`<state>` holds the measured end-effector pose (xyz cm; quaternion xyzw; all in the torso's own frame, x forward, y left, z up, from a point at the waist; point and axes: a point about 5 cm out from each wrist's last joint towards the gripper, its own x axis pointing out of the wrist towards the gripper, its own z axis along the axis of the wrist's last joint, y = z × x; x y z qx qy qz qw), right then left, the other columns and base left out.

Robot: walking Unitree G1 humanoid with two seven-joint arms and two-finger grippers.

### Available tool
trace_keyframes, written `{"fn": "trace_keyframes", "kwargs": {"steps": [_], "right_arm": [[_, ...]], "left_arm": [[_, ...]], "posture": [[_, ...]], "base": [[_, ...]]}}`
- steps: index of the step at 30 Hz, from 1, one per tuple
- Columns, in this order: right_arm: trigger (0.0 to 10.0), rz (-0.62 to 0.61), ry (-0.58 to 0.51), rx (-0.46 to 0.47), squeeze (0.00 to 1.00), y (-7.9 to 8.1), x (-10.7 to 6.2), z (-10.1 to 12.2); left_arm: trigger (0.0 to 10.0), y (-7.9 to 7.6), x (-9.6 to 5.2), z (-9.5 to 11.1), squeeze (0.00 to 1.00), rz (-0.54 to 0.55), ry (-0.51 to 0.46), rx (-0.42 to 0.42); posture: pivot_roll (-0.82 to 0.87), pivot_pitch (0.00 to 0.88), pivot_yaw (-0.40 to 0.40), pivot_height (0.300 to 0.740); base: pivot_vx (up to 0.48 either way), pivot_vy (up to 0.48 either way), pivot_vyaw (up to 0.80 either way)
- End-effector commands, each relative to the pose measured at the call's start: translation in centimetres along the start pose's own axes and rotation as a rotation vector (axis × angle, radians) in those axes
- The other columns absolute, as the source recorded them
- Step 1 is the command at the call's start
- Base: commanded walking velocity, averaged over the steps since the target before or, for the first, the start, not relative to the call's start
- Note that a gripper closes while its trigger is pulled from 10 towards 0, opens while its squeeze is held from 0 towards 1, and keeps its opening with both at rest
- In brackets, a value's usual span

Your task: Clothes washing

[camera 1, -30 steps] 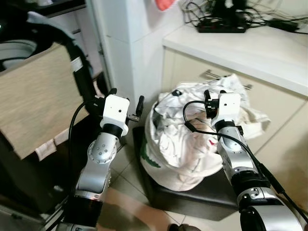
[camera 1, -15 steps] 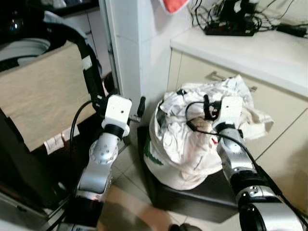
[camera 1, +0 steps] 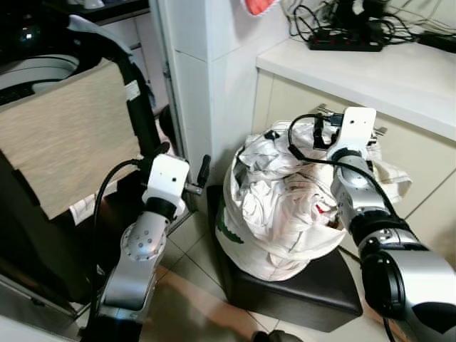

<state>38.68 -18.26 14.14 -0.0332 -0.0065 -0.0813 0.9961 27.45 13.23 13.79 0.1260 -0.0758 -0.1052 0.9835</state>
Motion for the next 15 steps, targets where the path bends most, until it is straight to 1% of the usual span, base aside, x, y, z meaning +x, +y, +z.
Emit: {"fn": "trace_keyframes", "kwargs": {"steps": [1, 4, 5, 6, 7, 8, 9, 11, 15], "right_arm": [[10.0, -0.01, 0.061, 0.026, 0.0, 0.4, 0.1, -0.3], [10.0, -0.039, 0.099, 0.057, 0.0, 0.2, 0.1, -0.7], [10.0, -0.047, 0.108, 0.067, 0.0, 0.1, 0.1, -0.8], [10.0, -0.047, 0.108, 0.067, 0.0, 0.1, 0.1, -0.8], [10.0, -0.063, 0.133, 0.082, 0.0, 0.0, 0.0, -1.1], [10.0, -0.095, 0.192, 0.121, 0.0, -0.3, -0.2, -2.1], [10.0, -0.095, 0.192, 0.121, 0.0, -0.3, -0.2, -2.1], [10.0, -0.115, 0.22, 0.148, 0.0, -0.5, -0.4, -2.6], [10.0, -0.148, 0.286, 0.159, 0.0, -1.2, -1.1, -4.0]], "left_arm": [[10.0, 0.6, -0.7, 0.5, 0.0, 0.003, -0.002, 0.026], [10.0, 1.0, -1.6, 0.5, 0.0, 0.013, 0.014, 0.04], [10.0, 1.1, -1.9, 0.6, 0.0, 0.016, 0.016, 0.043], [10.0, 1.1, -1.9, 0.6, 0.0, 0.016, 0.016, 0.043], [10.0, 1.4, -2.1, 0.6, 0.0, 0.024, 0.025, 0.046], [10.0, 1.9, -2.7, 0.5, 0.0, 0.041, 0.042, 0.056], [10.0, 1.9, -2.7, 0.5, 0.0, 0.041, 0.042, 0.056], [10.0, 2.1, -3.2, 0.6, 0.0, 0.048, 0.05, 0.059], [10.0, 2.2, -3.9, 0.8, 0.0, 0.047, 0.065, 0.059]], "posture": [[0.1, 0.033, 0.025, 0.74], [0.12, 0.048, 0.02, 0.74], [0.14, 0.067, 0.015, 0.74], [0.14, 0.067, 0.015, 0.74], [0.14, 0.067, 0.015, 0.74], [0.16, 0.089, 0.009, 0.74], [0.16, 0.089, 0.009, 0.74], [0.17, 0.099, 0.007, 0.74], [0.17, 0.117, 0.008, 0.74]], "base": [[0.0, 0.0, 0.0], [0.0, 0.0, 0.0], [0.0, 0.0, 0.0], [0.0, 0.0, 0.0], [0.0, 0.0, 0.0], [0.0, 0.0, 0.0], [0.0, 0.0, 0.0], [0.0, 0.0, 0.0], [0.0, 0.0, 0.0]]}}
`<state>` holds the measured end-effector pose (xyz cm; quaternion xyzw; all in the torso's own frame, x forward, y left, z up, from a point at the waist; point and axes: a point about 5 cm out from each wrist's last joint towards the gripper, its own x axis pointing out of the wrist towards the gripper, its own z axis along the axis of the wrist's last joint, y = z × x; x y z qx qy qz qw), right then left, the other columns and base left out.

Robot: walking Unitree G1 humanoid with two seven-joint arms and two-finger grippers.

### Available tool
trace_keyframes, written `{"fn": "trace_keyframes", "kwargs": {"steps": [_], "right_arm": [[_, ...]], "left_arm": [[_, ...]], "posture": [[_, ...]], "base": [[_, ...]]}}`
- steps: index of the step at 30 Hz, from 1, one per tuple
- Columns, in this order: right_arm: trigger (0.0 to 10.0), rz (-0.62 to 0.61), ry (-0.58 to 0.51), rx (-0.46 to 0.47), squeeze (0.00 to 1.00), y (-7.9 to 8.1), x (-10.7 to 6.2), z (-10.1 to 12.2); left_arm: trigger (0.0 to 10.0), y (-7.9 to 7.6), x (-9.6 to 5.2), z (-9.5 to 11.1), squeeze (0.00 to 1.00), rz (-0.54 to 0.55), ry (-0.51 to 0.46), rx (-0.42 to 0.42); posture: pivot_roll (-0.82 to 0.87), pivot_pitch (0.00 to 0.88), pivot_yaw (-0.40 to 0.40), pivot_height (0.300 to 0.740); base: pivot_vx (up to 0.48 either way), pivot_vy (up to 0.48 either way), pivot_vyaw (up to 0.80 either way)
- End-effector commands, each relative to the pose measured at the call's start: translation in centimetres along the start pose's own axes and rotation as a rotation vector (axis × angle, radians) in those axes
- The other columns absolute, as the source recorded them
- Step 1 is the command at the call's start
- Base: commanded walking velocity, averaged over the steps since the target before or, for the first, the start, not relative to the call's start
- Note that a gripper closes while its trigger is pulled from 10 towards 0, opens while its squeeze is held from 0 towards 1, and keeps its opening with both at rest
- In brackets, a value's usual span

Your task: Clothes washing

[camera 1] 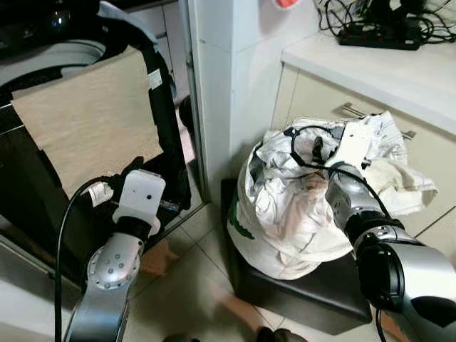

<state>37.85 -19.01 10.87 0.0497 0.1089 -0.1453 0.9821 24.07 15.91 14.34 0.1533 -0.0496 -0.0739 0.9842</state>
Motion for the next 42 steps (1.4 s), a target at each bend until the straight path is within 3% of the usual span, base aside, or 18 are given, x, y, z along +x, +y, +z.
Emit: {"fn": "trace_keyframes", "kwargs": {"steps": [1, 2, 4, 5, 16, 20, 21, 24, 42], "right_arm": [[10.0, -0.03, 0.057, 0.015, 0.0, -0.9, -0.1, -1.1], [2.3, -0.045, 0.093, 0.014, 0.0, -1.3, -0.2, -1.8], [2.3, -0.052, 0.105, 0.01, 0.0, -1.5, -0.3, -2.0], [0.0, -0.057, 0.113, 0.02, 0.0, -1.6, -0.3, -2.1], [0.0, -0.045, 0.155, 0.1, 0.0, -2.0, -0.3, -2.6], [0.0, -0.009, 0.106, 0.045, 0.0, -1.5, -0.1, -1.8], [0.0, 0.009, 0.069, -0.022, 0.0, -1.1, -0.1, -1.2], [0.0, 0.035, 0.029, -0.085, 0.0, -0.5, 0.0, -0.7], [0.0, 0.118, -0.077, -0.158, 0.0, 1.3, -0.2, 0.6]], "left_arm": [[10.0, 0.1, -0.2, 0.3, 0.0, -0.005, 0.004, 0.006], [10.0, 0.1, -0.2, 0.3, 0.0, -0.008, 0.01, 0.004], [10.0, 0.0, -0.2, 0.3, 0.0, -0.009, 0.013, 0.003], [10.0, 0.0, -0.2, 0.4, 0.0, -0.01, 0.014, 0.002], [10.0, -0.2, -0.4, 0.6, 0.0, -0.02, 0.034, -0.012], [10.0, -0.2, -0.4, 0.6, 0.0, -0.019, 0.039, -0.013], [10.0, -0.3, -0.4, 0.6, 0.0, -0.02, 0.041, -0.013], [10.0, -0.4, -0.2, 0.7, 0.0, -0.022, 0.041, -0.014], [10.0, -1.1, 0.9, 0.7, 0.0, -0.032, 0.028, -0.031]], "posture": [[0.17, 0.124, 0.01, 0.74], [0.17, 0.128, 0.011, 0.74], [0.17, 0.128, 0.011, 0.74], [0.16, 0.13, 0.011, 0.74], [0.16, 0.145, 0.012, 0.74], [0.15, 0.142, 0.01, 0.74], [0.15, 0.143, 0.009, 0.74], [0.14, 0.136, 0.007, 0.74], [0.11, 0.114, 0.004, 0.74]], "base": [[0.0, 0.0, 0.0], [0.0, 0.0, 0.0], [0.0, 0.0, 0.0], [0.0, 0.0, 0.0], [0.0, 0.0, 0.0], [0.0, 0.0, 0.0], [0.0, 0.0, 0.0], [0.0, 0.0, 0.0], [0.0, 0.0, 0.0]]}}
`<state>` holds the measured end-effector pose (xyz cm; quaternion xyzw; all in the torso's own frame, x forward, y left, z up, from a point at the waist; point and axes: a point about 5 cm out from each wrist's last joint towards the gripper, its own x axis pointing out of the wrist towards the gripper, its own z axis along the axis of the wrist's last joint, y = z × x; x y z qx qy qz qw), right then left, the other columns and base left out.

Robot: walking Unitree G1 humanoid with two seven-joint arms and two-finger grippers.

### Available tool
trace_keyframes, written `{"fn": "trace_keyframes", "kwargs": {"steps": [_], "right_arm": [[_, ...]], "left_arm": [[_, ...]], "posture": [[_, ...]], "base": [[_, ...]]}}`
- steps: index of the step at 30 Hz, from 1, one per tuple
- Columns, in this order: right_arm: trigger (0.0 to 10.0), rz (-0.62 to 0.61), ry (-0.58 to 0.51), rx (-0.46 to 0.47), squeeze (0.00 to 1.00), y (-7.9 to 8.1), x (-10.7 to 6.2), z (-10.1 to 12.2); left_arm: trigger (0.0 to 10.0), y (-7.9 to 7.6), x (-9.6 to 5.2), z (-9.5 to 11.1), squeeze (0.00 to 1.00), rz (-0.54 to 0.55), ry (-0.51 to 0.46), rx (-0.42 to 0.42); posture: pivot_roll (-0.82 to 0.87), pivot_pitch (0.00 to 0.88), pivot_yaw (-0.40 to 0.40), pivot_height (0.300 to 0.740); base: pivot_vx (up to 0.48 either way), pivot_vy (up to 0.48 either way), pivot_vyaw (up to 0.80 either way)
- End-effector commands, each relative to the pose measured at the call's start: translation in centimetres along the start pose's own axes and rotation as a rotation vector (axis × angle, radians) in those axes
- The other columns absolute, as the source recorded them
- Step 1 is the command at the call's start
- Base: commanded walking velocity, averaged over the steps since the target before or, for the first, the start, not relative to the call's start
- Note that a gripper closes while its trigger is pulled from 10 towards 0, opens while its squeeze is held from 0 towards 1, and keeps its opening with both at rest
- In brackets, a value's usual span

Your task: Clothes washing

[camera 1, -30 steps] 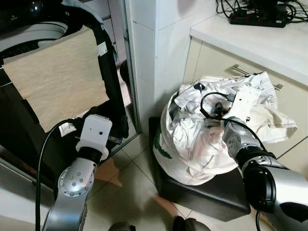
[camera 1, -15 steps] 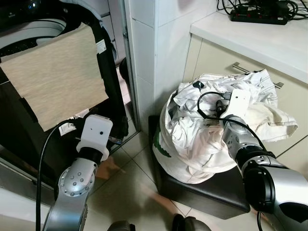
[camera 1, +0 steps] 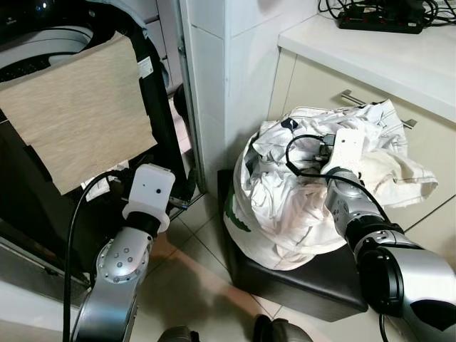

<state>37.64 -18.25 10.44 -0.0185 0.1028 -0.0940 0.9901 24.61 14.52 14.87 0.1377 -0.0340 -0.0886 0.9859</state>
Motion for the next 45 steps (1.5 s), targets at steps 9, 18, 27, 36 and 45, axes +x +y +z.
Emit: {"fn": "trace_keyframes", "kwargs": {"steps": [9, 18, 27, 36, 45], "right_arm": [[0.0, 0.085, -0.253, -0.146, 0.0, 2.2, 0.2, 4.6], [0.0, 0.141, -0.478, -0.131, 0.0, 3.6, -0.1, 9.4], [0.0, 0.233, -0.733, -0.106, 0.0, 5.0, -1.4, 15.4], [0.0, 0.335, -0.951, -0.089, 0.0, 6.1, -3.3, 20.7], [0.0, 0.413, -1.114, -0.106, 0.0, 6.7, -5.4, 25.5]], "left_arm": [[10.0, -0.2, 1.0, 0.0, 0.0, -0.005, -0.014, 0.0], [10.0, -0.6, 1.9, 0.1, 0.0, -0.01, -0.035, -0.008], [10.0, -1.0, 3.4, 0.4, 0.0, -0.009, -0.069, -0.018], [10.0, -1.5, 4.8, 0.7, 0.0, -0.001, -0.111, -0.033], [10.0, -1.9, 6.0, 0.9, 0.0, 0.005, -0.147, -0.048]], "posture": [[0.09, 0.091, 0.001, 0.74], [0.06, 0.057, -0.003, 0.74], [0.04, 0.004, -0.016, 0.74], [0.01, 0.0, -0.038, 0.74], [-0.02, 0.0, -0.051, 0.74]], "base": [[0.0, 0.0, 0.0], [0.0, 0.0, 0.0], [0.0, 0.0, 0.0], [0.0, 0.0, 0.0], [0.0, 0.0, 0.0]]}}
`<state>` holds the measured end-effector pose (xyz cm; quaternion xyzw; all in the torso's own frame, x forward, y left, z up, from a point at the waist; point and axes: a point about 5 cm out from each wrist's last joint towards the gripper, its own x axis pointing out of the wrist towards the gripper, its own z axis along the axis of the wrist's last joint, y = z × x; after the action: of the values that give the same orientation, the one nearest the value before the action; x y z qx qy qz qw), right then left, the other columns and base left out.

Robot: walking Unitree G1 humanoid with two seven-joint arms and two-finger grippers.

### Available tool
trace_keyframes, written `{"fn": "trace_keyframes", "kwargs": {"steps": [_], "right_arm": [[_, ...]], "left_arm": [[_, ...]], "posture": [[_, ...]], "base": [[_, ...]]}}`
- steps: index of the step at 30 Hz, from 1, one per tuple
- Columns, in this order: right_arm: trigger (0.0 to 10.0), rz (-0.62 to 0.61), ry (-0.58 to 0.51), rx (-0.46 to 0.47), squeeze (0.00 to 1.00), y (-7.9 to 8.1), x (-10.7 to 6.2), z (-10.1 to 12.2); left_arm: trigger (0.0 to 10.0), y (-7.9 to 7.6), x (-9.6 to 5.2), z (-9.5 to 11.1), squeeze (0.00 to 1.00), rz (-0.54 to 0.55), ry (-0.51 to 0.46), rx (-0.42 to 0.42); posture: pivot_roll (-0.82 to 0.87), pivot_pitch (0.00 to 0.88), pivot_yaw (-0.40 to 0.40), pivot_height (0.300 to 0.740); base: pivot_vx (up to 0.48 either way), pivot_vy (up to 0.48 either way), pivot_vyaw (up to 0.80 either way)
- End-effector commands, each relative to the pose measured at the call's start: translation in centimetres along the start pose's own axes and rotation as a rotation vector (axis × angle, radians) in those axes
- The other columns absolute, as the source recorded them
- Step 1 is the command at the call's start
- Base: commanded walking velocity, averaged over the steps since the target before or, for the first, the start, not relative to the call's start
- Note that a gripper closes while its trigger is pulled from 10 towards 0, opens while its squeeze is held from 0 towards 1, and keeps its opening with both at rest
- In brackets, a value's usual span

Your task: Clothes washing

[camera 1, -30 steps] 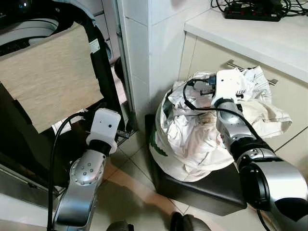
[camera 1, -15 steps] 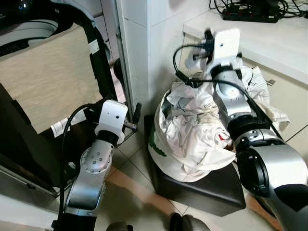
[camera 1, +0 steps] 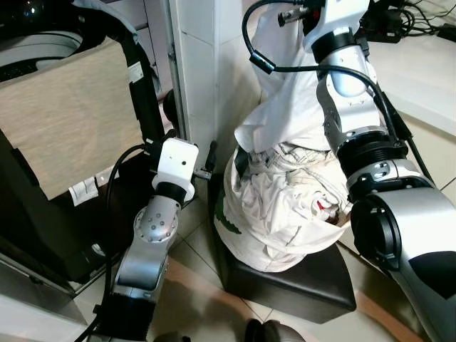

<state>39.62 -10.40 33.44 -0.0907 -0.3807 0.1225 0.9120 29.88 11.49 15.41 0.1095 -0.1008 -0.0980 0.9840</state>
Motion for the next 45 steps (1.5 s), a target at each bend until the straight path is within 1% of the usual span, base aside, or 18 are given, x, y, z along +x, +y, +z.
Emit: {"fn": "trace_keyframes", "kwargs": {"steps": [1, 2, 3, 4, 7, 11, 14, 15, 18, 23, 27, 30, 31, 35, 36, 38, 41, 45], "right_arm": [[0.0, 0.02, -0.117, -0.02, 0.0, -0.5, 1.7, 2.9], [0.0, 0.028, -0.143, -0.033, 0.0, -0.7, 2.2, 3.7], [0.0, 0.028, -0.143, -0.033, 0.0, -0.7, 2.2, 3.7], [0.0, 0.032, -0.177, -0.046, 0.0, -1.2, 2.9, 4.9], [0.0, 0.019, -0.216, -0.079, 0.0, -2.3, 3.9, 6.6], [0.0, 0.014, -0.222, -0.095, 0.0, -3.3, 4.8, 7.9], [0.0, 0.008, -0.21, -0.074, 0.0, -3.9, 5.6, 8.8], [0.0, 0.008, -0.21, -0.074, 0.0, -3.9, 5.6, 8.8], [0.0, 0.03, -0.217, -0.011, 0.0, -3.9, 6.7, 10.4], [0.0, 0.062, -0.188, 0.063, 0.0, -2.9, 6.7, 9.5], [0.0, 0.108, -0.145, 0.123, 0.0, -1.4, 5.6, 7.2], [0.0, 0.115, -0.135, 0.161, 0.0, -0.8, 4.8, 6.1], [0.0, 0.117, -0.134, 0.167, 0.0, -0.5, 4.2, 5.5], [0.0, 0.11, -0.126, 0.178, 0.0, -0.2, 3.3, 4.7], [0.0, 0.108, -0.113, 0.189, 0.0, 0.1, 2.7, 4.0], [0.0, 0.101, -0.049, 0.184, 0.0, 0.7, 0.3, 1.5], [0.0, 0.081, 0.019, 0.179, 0.0, 0.8, -1.6, -0.4], [0.0, 0.031, 0.135, 0.21, 0.0, 1.1, -5.1, -3.2]], "left_arm": [[10.0, -0.1, 0.4, 0.1, 0.0, 0.004, -0.011, -0.006], [10.0, -0.2, 0.5, 0.1, 0.0, 0.005, -0.016, -0.006], [10.0, -0.2, 0.5, 0.1, 0.0, 0.005, -0.016, -0.006], [10.0, -0.2, 0.7, 0.1, 0.0, 0.006, -0.021, -0.007], [10.0, -0.2, 0.9, 0.1, 0.0, 0.006, -0.026, -0.008], [10.0, -0.2, 1.2, 0.1, 0.0, 0.004, -0.036, -0.007], [10.0, -0.3, 1.5, 0.2, 0.0, 0.004, -0.045, -0.005], [10.0, -0.3, 1.5, 0.2, 0.0, 0.004, -0.045, -0.005], [10.0, -0.2, 1.9, 0.2, 0.0, 0.025, -0.052, 0.006], [10.0, -0.1, 2.0, 0.3, 0.0, 0.054, -0.056, 0.019], [10.0, 0.3, 1.9, 0.1, 0.0, 0.075, -0.049, -0.01], [10.0, 0.5, 1.9, 0.1, 0.0, 0.085, -0.047, -0.016], [10.0, 0.6, 1.9, 0.1, 0.0, 0.089, -0.047, -0.018], [10.0, 0.7, 1.8, 0.1, 0.0, 0.093, -0.048, -0.019], [10.0, 0.7, 1.8, 0.1, 0.0, 0.095, -0.048, -0.019], [10.0, 0.9, 1.7, 0.1, 0.0, 0.102, -0.045, -0.016], [10.0, 1.0, 1.7, 0.0, 0.0, 0.103, -0.043, -0.016], [10.0, 1.0, 1.5, -0.1, 0.0, 0.102, -0.033, -0.019]], "posture": [[-0.02, 0.0, -0.051, 0.74], [-0.02, 0.0, -0.052, 0.74], [-0.02, 0.0, -0.052, 0.74], [-0.02, 0.0, -0.053, 0.74], [-0.03, 0.0, -0.051, 0.74], [-0.03, 0.0, -0.047, 0.74], [-0.03, 0.0, -0.048, 0.74], [-0.03, 0.0, -0.048, 0.74], [-0.03, 0.0, -0.052, 0.74], [-0.03, 0.0, -0.058, 0.74], [-0.03, 0.0, -0.059, 0.74], [-0.03, 0.0, -0.059, 0.74], [-0.03, 0.0, -0.058, 0.74], [-0.03, 0.0, -0.057, 0.74], [-0.03, 0.0, -0.054, 0.74], [-0.03, 0.0, -0.051, 0.74], [-0.04, 0.0, -0.049, 0.74], [-0.04, 0.0, -0.038, 0.74]], "base": [[0.0, 0.0, 0.0], [0.0, 0.0, 0.0], [0.0, 0.0, 0.0], [0.0, 0.0, 0.0], [0.0, 0.0, 0.0], [0.0, 0.0, 0.0], [0.0, 0.0, 0.0], [0.0, 0.0, 0.0], [0.0, 0.0, 0.0], [0.0, 0.0, 0.0], [0.0, 0.0, 0.0], [0.0, 0.0, 0.0], [0.0, 0.0, 0.0], [0.0, 0.0, 0.0], [0.0, 0.0, 0.0], [0.0, 0.0, 0.0], [0.0, 0.0, 0.0], [0.0, 0.0, 0.2]]}}
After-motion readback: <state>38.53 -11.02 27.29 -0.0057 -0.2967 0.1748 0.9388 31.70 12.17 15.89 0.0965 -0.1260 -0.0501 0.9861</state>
